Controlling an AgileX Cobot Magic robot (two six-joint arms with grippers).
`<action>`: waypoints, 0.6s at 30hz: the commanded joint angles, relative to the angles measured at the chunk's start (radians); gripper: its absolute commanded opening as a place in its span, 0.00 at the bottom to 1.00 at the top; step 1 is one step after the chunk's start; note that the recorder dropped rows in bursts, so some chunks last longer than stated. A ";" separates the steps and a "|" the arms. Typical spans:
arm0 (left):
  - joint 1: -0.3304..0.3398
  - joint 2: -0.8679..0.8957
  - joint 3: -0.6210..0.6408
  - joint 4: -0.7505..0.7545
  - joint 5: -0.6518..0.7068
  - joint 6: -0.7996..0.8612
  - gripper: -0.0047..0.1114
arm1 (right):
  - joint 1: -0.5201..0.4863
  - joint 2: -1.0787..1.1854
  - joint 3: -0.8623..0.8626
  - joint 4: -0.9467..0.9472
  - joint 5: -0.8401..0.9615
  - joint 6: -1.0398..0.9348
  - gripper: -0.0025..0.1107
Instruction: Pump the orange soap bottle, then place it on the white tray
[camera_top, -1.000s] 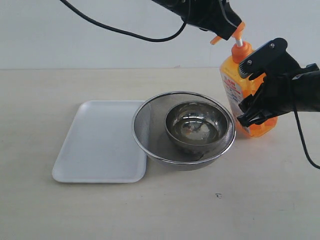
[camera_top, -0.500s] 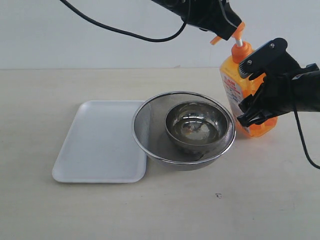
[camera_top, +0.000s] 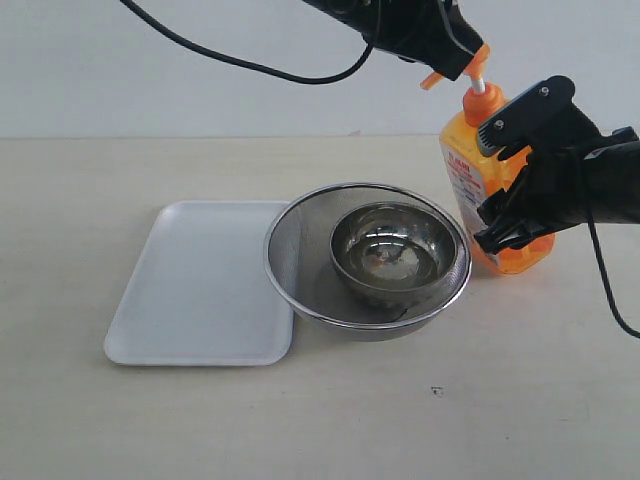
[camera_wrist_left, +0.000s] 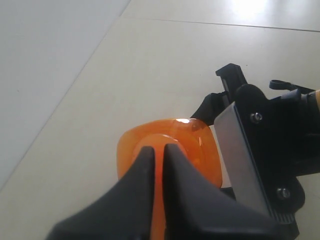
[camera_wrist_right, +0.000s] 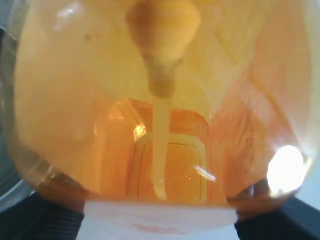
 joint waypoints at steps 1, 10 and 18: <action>-0.005 0.045 0.034 0.058 0.081 -0.010 0.08 | 0.001 -0.015 -0.006 -0.006 0.001 0.015 0.02; -0.005 0.045 0.034 0.058 0.081 -0.010 0.08 | 0.001 -0.015 -0.006 -0.006 0.001 0.015 0.02; -0.005 0.045 0.034 0.058 0.081 -0.010 0.08 | 0.001 -0.015 -0.006 -0.006 0.001 0.022 0.02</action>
